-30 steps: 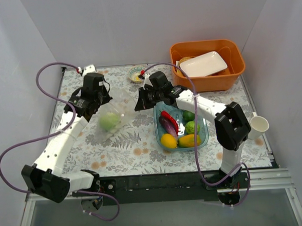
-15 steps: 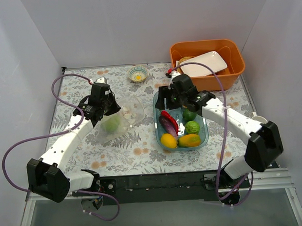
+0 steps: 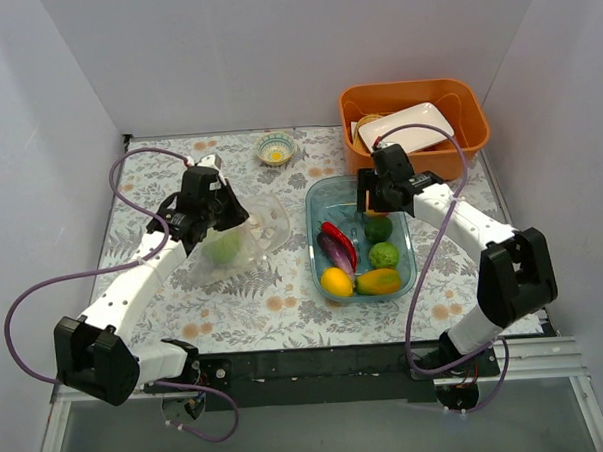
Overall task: Place the food in the zip-top bag and seal the zipper
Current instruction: Pick up the fake fruit from the bin.
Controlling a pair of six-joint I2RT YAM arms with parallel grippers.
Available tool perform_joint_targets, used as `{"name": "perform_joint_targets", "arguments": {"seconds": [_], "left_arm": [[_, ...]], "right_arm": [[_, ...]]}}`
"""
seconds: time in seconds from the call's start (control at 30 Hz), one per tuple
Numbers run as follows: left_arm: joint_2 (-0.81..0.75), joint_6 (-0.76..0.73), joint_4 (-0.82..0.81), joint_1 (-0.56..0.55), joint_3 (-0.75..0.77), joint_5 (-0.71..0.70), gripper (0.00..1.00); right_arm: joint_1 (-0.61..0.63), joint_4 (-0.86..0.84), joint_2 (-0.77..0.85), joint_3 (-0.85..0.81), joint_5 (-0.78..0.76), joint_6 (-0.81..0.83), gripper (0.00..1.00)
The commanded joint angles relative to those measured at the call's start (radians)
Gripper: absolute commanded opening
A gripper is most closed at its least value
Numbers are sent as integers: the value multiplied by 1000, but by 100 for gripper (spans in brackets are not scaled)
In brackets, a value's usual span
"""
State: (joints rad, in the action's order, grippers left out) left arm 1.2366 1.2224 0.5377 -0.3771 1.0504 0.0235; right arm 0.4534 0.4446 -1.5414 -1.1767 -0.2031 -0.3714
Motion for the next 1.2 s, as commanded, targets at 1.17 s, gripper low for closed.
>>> {"name": "perform_joint_targets", "arguments": {"seconds": [1.17], "left_arm": [[0,-74,-47,-2,-52,55,0]], "right_arm": [[-53,-89,-287,-166,-1,198,69]]}}
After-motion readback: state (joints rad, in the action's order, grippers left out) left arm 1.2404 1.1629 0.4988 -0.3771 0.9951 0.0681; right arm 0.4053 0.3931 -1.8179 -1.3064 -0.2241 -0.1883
